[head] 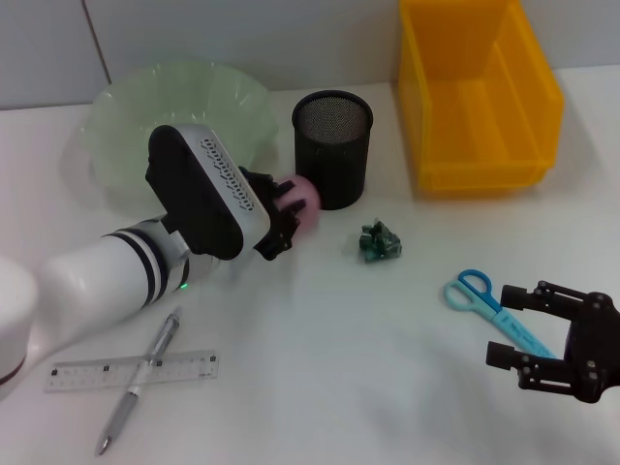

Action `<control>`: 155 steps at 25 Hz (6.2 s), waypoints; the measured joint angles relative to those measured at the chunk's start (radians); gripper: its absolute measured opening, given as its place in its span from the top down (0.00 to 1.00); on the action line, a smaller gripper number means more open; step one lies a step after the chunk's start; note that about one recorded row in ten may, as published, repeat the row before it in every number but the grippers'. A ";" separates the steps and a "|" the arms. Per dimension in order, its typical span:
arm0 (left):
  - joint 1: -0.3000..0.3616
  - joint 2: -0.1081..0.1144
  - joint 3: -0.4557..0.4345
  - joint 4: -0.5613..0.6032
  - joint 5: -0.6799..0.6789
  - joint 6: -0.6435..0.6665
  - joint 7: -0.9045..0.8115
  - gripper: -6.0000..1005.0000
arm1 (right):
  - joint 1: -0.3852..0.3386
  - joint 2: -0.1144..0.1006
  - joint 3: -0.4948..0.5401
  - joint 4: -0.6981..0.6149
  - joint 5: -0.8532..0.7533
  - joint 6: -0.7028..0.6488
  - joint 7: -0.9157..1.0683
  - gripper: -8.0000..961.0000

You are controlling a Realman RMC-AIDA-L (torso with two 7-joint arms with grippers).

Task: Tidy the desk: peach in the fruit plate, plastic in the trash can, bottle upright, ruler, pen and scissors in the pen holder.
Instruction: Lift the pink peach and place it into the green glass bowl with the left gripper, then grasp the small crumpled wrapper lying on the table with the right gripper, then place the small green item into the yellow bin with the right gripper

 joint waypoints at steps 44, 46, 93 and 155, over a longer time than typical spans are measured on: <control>0.025 0.018 -0.627 -0.005 0.006 0.516 -0.145 0.23 | 0.014 -0.007 0.007 -0.064 0.130 -0.016 0.210 0.18; 0.042 0.023 -0.642 0.002 0.007 0.633 -0.141 0.21 | 0.027 -0.007 -0.003 -0.168 0.183 -0.046 0.344 0.18; 0.235 0.020 -0.679 -0.254 0.047 1.186 0.256 0.15 | 0.564 0.000 -0.892 -0.193 -0.362 0.638 1.415 0.18; 0.206 0.018 -0.679 -0.296 0.047 1.199 0.277 0.15 | 0.330 -0.028 -0.582 -0.571 -0.356 0.765 1.352 0.61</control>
